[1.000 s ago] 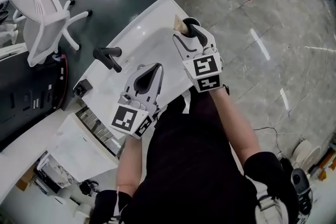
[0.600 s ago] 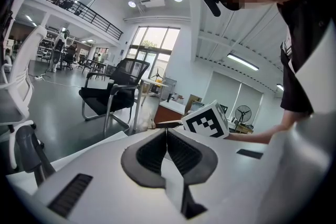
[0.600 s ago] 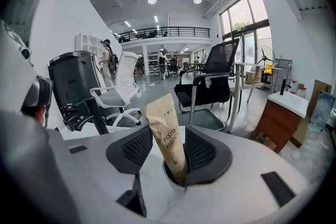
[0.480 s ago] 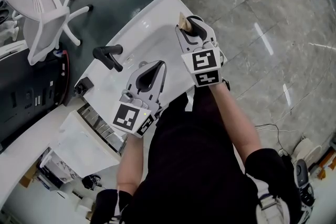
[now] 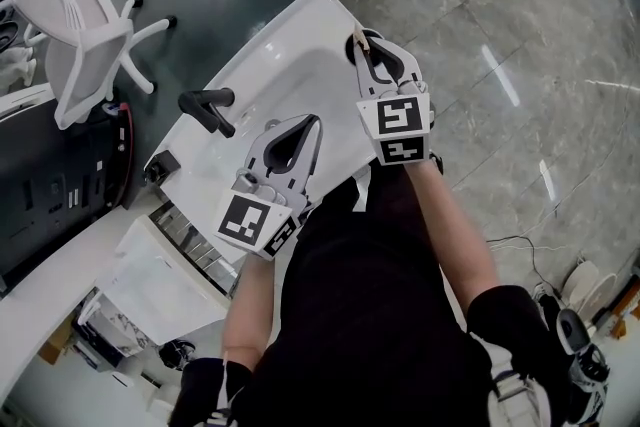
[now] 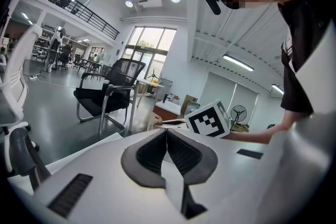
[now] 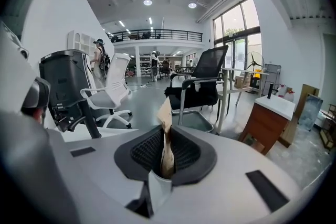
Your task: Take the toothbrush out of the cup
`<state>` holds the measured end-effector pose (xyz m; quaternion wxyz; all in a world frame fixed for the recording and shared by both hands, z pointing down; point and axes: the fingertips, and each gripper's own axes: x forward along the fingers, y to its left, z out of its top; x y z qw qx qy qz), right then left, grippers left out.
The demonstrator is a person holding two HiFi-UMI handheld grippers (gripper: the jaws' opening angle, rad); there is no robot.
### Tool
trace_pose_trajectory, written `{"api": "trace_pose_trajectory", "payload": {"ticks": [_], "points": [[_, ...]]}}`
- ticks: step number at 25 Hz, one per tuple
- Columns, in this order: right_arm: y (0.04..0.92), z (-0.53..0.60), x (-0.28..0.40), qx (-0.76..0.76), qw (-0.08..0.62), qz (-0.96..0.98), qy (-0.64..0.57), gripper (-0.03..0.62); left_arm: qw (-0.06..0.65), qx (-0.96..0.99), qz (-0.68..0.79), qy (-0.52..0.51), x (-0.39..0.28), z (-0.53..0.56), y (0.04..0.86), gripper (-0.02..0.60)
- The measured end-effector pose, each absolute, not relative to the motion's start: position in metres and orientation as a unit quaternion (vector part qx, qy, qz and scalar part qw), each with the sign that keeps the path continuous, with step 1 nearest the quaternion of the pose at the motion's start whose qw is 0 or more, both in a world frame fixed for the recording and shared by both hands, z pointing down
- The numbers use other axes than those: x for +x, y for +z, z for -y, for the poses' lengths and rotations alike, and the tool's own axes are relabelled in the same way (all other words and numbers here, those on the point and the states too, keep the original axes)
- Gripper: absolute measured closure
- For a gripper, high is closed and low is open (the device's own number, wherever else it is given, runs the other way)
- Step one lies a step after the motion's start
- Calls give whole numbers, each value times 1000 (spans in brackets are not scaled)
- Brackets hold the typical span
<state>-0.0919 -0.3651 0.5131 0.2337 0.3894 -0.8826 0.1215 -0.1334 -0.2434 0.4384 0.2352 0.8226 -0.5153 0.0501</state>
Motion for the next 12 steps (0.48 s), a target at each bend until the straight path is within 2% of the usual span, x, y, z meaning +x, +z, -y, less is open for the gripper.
{"api": "trace_pose_trajectory", "payload": {"ticks": [12], "points": [[476,366,-82,411,190,886,101,549,215,838,499,53,-132,227,427,566]]}}
